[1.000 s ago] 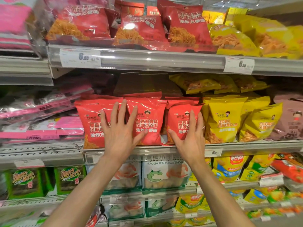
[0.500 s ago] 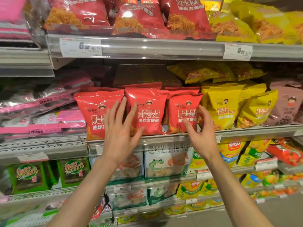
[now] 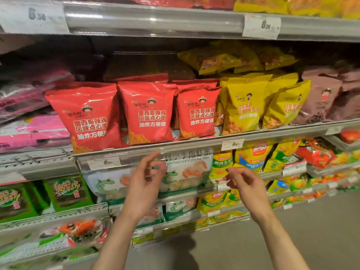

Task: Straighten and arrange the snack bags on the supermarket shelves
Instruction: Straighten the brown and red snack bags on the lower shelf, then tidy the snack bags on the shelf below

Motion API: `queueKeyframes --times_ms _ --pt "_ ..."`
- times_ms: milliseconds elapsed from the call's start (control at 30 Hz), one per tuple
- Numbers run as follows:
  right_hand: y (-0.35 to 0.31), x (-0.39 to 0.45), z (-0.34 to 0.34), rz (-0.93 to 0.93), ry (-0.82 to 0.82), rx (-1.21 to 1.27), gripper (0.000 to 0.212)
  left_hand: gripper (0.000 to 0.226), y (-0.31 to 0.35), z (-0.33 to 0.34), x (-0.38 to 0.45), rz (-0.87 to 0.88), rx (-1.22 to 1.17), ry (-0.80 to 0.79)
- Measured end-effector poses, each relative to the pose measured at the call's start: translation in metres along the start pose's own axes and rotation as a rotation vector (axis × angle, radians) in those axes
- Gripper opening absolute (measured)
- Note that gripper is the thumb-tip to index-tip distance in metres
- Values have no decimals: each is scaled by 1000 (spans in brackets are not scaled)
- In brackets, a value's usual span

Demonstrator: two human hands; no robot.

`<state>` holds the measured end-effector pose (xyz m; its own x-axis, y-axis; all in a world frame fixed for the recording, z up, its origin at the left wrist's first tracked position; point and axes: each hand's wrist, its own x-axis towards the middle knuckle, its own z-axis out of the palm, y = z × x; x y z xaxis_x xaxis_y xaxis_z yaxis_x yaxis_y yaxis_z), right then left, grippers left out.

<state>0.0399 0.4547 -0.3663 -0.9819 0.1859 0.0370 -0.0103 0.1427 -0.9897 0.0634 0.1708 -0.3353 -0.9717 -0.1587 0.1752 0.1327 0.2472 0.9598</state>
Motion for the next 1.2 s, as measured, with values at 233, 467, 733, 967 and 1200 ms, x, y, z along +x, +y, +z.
queueKeyframes --times_ms 233,467,733,967,1200 --pt "33 14 -79 72 32 6 14 33 -1 82 -20 -111 -55 66" --pt "52 59 -184 60 58 -13 12 21 31 195 -22 -119 -57 105" --pt "61 88 -258 87 59 1 5 26 38 278 -18 -190 -51 83" --pt "58 106 -277 91 95 7 6 19 28 303 11 -168 -66 55" --pt "58 127 -273 61 143 -10 8 19 5 316 32 -169 -98 34"
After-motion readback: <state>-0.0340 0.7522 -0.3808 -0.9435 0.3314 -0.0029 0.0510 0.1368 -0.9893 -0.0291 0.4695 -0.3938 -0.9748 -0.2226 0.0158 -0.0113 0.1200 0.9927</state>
